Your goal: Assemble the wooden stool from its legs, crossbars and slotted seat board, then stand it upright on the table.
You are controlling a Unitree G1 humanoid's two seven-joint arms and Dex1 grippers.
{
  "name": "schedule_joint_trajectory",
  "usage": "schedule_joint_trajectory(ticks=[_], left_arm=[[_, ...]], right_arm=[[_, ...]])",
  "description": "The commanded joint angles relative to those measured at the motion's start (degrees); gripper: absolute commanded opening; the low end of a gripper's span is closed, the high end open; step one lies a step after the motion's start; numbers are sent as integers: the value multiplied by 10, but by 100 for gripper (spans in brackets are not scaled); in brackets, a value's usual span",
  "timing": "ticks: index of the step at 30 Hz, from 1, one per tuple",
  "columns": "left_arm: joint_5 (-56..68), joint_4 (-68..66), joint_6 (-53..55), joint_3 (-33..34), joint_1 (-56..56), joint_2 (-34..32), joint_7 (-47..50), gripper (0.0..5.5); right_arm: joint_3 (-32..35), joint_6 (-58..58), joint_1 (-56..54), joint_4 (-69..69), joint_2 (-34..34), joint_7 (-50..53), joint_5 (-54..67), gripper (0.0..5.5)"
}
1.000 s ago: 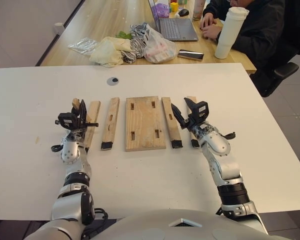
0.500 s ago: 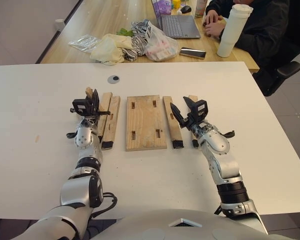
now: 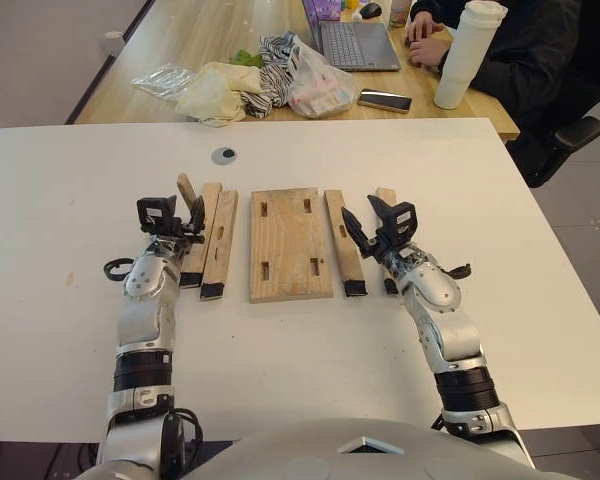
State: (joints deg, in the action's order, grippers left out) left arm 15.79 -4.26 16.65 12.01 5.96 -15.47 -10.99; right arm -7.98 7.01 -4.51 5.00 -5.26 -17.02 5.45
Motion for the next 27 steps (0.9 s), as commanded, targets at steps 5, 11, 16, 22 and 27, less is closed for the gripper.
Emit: schedule_joint_trajectory(ticks=[5,11,16,22,27], left_arm=[[-8,79,176,-9,-49,-7,37,278],[-22,58,184,11,-54,-18,42,278],[-15,41,217,-2,-53,-40,1,278],[-15,46,247,-17,-49,-57,-33,251],[-21,41,217,-2,-35,-53,-22,199]], right_arm=[[-2,15,8,17,-7,2,-13,284],[-6,15,13,19,-6,2,-15,284],[-6,13,11,16,-5,5,-16,284],[-9,12,10,14,-3,6,-18,284],[-9,8,8,9,-3,7,-19,284]])
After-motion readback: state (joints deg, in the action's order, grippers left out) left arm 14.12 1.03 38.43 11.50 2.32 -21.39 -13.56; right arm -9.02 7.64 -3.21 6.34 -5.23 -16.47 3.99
